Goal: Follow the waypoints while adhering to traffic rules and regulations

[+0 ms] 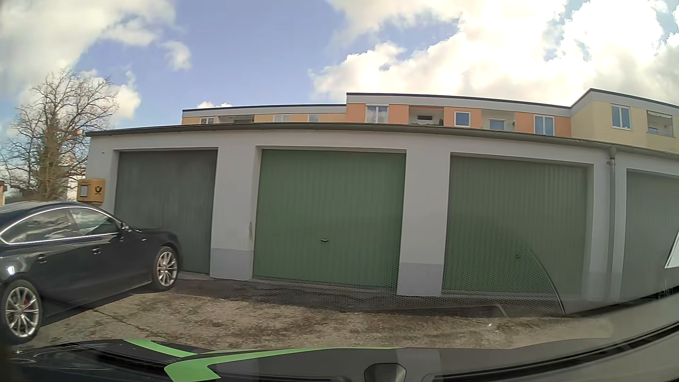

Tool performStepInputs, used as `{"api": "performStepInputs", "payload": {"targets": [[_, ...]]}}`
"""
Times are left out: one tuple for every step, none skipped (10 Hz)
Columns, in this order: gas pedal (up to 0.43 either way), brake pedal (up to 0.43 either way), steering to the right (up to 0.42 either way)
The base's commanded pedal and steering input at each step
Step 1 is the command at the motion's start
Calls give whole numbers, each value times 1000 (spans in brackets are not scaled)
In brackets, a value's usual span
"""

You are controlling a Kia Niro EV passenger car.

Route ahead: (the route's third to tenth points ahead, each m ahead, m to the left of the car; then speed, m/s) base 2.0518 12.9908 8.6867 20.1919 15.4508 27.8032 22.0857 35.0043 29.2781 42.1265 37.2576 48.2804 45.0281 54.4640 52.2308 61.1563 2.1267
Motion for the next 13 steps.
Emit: {"api": "performStepInputs", "payload": {"targets": [[0,49,528],[0,61,499],[0,67,452],[0,67,399],[0,91,361],[0,91,311],[0,91,261],[0,116,216],[0,140,165],[0,152,124],[0,177,97],[0,195,67],[0,207,45]]}}
